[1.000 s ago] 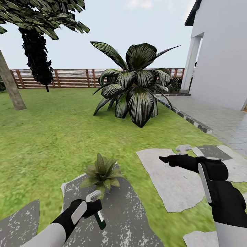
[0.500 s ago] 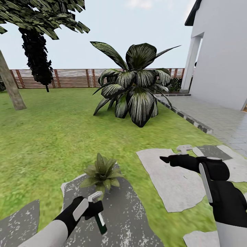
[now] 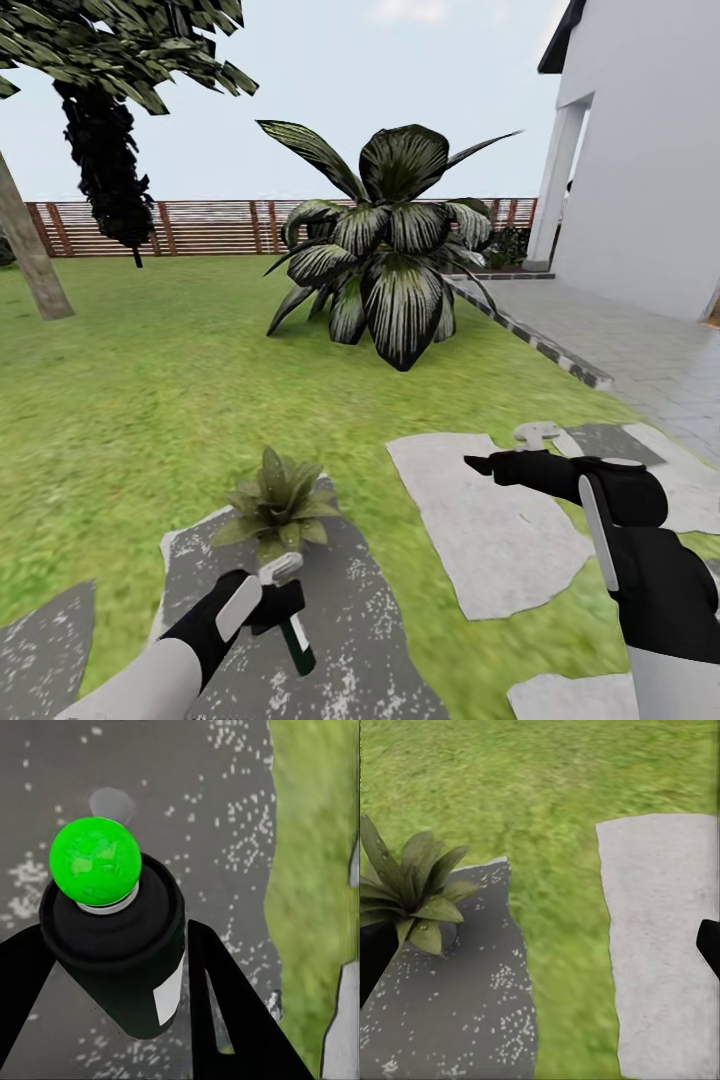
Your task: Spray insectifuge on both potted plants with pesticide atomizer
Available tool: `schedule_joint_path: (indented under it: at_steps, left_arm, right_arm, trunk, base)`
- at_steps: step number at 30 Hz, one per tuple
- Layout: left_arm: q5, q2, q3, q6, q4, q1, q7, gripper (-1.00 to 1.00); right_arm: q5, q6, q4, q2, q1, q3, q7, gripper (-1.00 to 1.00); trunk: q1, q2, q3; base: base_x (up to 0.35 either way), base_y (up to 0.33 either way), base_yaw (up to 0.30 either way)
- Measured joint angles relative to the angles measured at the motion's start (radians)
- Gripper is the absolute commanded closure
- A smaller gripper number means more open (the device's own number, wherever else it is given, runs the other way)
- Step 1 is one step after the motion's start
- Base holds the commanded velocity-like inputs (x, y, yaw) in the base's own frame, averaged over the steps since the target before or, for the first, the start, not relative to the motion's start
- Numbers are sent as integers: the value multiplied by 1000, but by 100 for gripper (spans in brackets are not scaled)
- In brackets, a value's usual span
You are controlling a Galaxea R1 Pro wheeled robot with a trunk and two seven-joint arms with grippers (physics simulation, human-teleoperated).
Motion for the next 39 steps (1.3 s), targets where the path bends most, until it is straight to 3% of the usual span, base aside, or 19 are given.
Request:
schedule_joint_path:
  at_steps: [10,33,39]
  left_arm:
    - [-3,-19,-4,-78,-11,0,0,100]
    - [-9,-31,-4,-84,-11,0,0,100]
    - [-10,-31,-4,-88,-11,1,0,100]
  right_arm:
    - [0,0,0,1,1,4,0,-100]
    - [0,0,0,1,0,2,0,-100]
    - [0,0,0,1,0,4,-1,-100]
  trunk:
    - [0,0,0]
    - [0,0,0]
    - [0,0,0]
  base:
    - [88,-339,266]
    - [68,-332,283]
    - [221,-278,98]
